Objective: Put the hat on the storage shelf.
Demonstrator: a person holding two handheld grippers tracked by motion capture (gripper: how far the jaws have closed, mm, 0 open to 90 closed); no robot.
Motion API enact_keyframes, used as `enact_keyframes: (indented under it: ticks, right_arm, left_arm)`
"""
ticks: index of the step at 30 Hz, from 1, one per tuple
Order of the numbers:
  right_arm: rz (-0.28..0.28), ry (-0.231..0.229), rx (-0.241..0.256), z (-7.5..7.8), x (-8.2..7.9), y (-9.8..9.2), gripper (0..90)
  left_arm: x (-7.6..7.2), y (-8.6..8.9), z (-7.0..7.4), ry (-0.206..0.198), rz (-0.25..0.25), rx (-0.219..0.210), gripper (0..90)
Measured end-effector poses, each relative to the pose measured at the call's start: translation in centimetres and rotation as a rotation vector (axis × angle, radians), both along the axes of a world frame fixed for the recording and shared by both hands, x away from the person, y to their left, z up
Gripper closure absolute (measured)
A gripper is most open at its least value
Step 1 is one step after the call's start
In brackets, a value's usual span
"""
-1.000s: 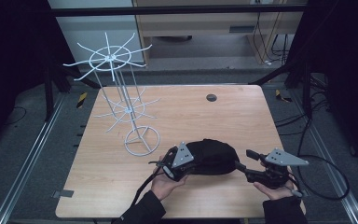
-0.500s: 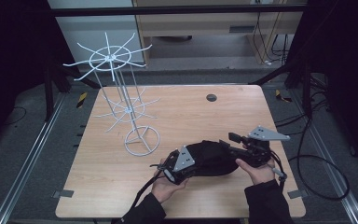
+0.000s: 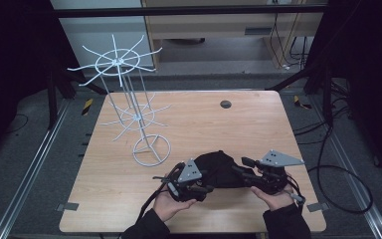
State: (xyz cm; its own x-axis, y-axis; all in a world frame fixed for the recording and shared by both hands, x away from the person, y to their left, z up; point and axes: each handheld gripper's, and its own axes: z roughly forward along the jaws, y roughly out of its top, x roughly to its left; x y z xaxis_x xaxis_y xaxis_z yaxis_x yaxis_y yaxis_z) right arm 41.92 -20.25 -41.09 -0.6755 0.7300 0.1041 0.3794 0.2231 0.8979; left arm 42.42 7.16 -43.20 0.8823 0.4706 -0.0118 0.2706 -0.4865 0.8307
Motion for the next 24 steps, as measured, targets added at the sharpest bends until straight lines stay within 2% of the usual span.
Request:
enact_keyframes:
  ticks: [3, 6, 9, 13, 15, 20, 24]
  right_arm:
    - [0.004, 0.003, -0.009, -0.2, -0.6, 0.0, 50.0]
    - [0.012, 0.022, -0.03, -0.7, -1.0, 0.1, 50.3]
    - [0.022, 0.045, -0.047, -1.5, -1.2, 0.3, 50.4]
    - [0.04, 0.058, -0.078, -2.4, -1.5, 0.7, 51.1]
    - [0.051, 0.064, -0.091, -2.8, -1.9, 0.8, 51.2]
    - [0.071, 0.093, -0.118, -3.8, -3.1, 0.9, 51.0]
    - [0.088, 0.109, -0.145, -4.7, -4.0, 0.7, 49.4]
  left_arm:
    - [-0.7, 1.0, 0.7, 0.01, -0.01, 0.023, 41.8]
    - [-1.1, 2.4, 1.1, 0.017, -0.001, -0.004, 40.9]
    - [-1.1, 3.5, 1.1, 0.003, 0.031, 0.004, 40.7]
    - [-0.6, 5.0, 0.7, 0.001, 0.104, -0.009, 41.2]
    - [-0.4, 5.6, 0.5, -0.001, 0.128, -0.003, 41.5]
    - [0.0, 6.1, -0.2, 0.007, 0.171, -0.03, 40.8]
    - [0.2, 5.2, -0.6, 0.028, 0.14, -0.023, 40.9]
